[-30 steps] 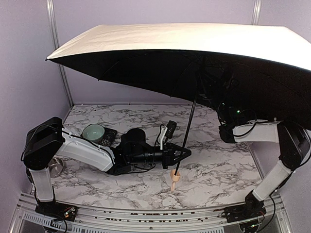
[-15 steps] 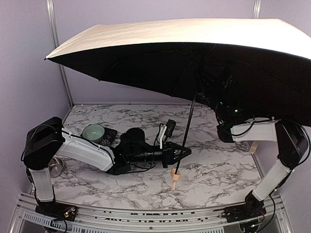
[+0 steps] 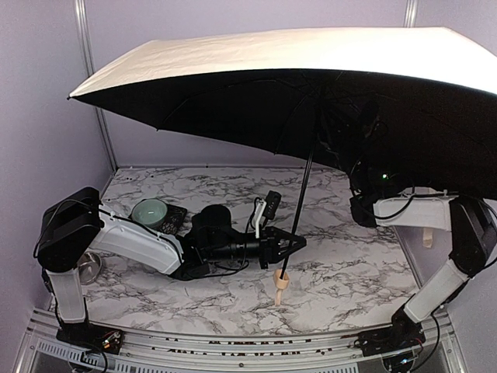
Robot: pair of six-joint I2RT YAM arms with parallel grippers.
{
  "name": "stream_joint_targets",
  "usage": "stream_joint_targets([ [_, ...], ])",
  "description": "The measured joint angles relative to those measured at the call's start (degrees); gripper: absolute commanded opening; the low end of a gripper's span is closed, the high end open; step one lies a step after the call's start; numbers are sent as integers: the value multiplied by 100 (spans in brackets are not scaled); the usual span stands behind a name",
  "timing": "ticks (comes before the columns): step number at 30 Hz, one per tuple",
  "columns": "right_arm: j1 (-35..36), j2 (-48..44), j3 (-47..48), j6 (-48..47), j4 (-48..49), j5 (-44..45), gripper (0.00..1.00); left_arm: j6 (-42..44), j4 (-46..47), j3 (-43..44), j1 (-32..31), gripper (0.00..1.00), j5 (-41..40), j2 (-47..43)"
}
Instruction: Put away the umbrella
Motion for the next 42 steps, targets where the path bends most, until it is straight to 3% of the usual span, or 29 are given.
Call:
stream_joint_targets([
  [3, 24, -98, 0, -96, 0, 13, 53, -11, 4, 0, 0, 0, 0, 0],
  [9, 37, -85, -7, -118, -11, 116, 40, -4, 15, 0, -2, 0, 2, 0],
  [13, 42, -15, -7, -107, -42, 153, 24, -7, 11, 0, -11, 0, 4, 0],
  [17, 44, -13, 0, -142, -66, 173, 0, 11, 13, 0, -13, 0, -2, 0],
  [23, 50, -13, -2, -175, -74, 227, 0, 15, 15, 0, -13, 0, 0, 0],
  [26, 50, -13, -2, -201, -94, 232, 26, 15, 13, 0, -13, 0, -2, 0],
  [30, 50, -17, -13, -247, -85, 295, 38, 13, 13, -7, -13, 0, -2, 0],
  [31, 50, -22, -17, -264, -72, 334, 37, 13, 13, -9, -13, 0, -4, 0],
  [35, 50, -26, -90, -267, -26, 428, 17, 11, 13, -15, -13, 0, -2, 0],
  [38, 50, -26, -98, -313, -20, 442, 13, 7, 15, -20, -13, 0, -4, 0],
  [40, 50, -26, -101, -304, -24, 437, 1, 4, 20, -22, -13, 0, -7, 0],
  [42, 50, -26, -101, -315, -28, 437, 0, 4, 22, -24, -13, 0, -4, 0],
])
